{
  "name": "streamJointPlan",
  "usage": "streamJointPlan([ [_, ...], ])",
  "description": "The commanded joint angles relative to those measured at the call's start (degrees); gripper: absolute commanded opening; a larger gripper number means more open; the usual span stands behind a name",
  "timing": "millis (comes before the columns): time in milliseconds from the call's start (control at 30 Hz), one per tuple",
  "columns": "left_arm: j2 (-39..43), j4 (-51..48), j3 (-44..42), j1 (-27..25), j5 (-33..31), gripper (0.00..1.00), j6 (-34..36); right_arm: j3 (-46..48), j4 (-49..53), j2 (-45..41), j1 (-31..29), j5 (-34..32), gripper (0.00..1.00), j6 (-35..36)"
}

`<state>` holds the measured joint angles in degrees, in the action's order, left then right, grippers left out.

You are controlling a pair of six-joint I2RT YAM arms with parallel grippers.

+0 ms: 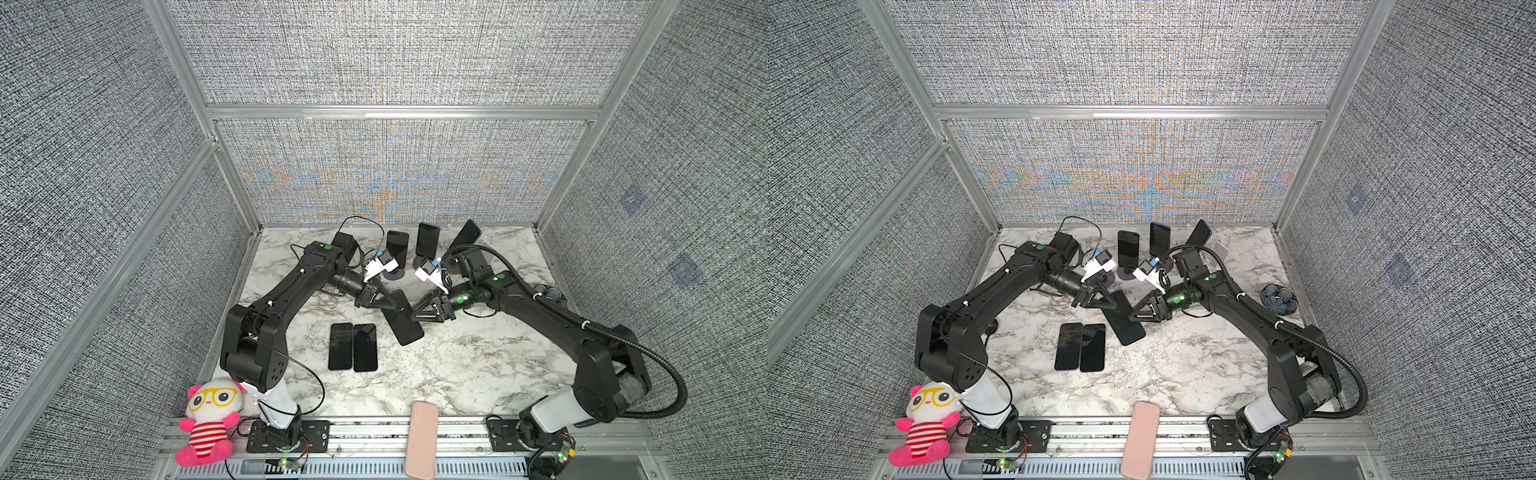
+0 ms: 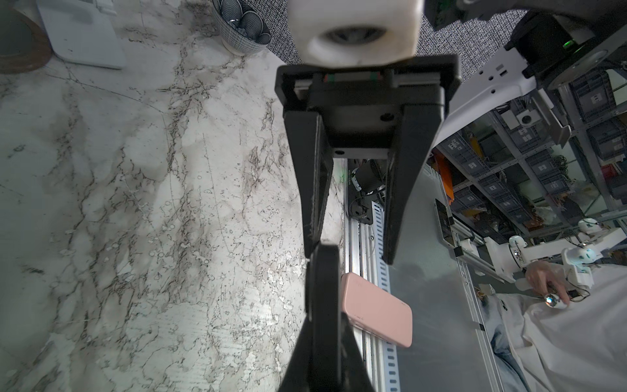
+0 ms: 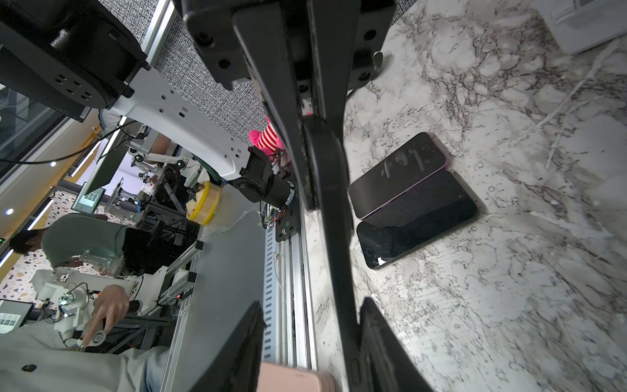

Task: Remove the phone from the phone stand
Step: 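Grasp the black phone with the right gripper while the left gripper opens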

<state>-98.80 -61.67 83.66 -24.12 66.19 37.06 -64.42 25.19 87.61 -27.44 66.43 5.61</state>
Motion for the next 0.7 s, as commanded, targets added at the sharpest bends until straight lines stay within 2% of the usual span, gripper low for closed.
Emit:
streamJointPlan([
  [0, 0.3, -0.5, 0.2, -0.1, 2.6, 0.0, 0.7, 0.7, -5.7, 0.4, -0.4, 1.7, 0.34, -3.8],
  [233, 0.8, 0.8, -0.4, -0.3, 1.9, 0.0, -0.2, 2.2, -9.0, 0.8, -0.9, 1.5, 0.16, -6.0],
  [367, 0.6, 1.2, -0.2, -0.3, 1.8, 0.0, -0.5, 2.7, -10.1, 0.8, -1.2, 1.7, 0.12, -6.9],
  [467, 1.0, 1.8, -0.5, -0.2, 1.6, 0.0, -1.0, 3.1, -10.4, 0.8, -1.3, 1.4, 0.02, -7.1],
  [667, 1.6, 3.5, -1.1, -0.2, 0.9, 0.0, -2.2, 3.6, -10.9, 0.2, -1.3, 0.4, 0.0, -7.3],
])
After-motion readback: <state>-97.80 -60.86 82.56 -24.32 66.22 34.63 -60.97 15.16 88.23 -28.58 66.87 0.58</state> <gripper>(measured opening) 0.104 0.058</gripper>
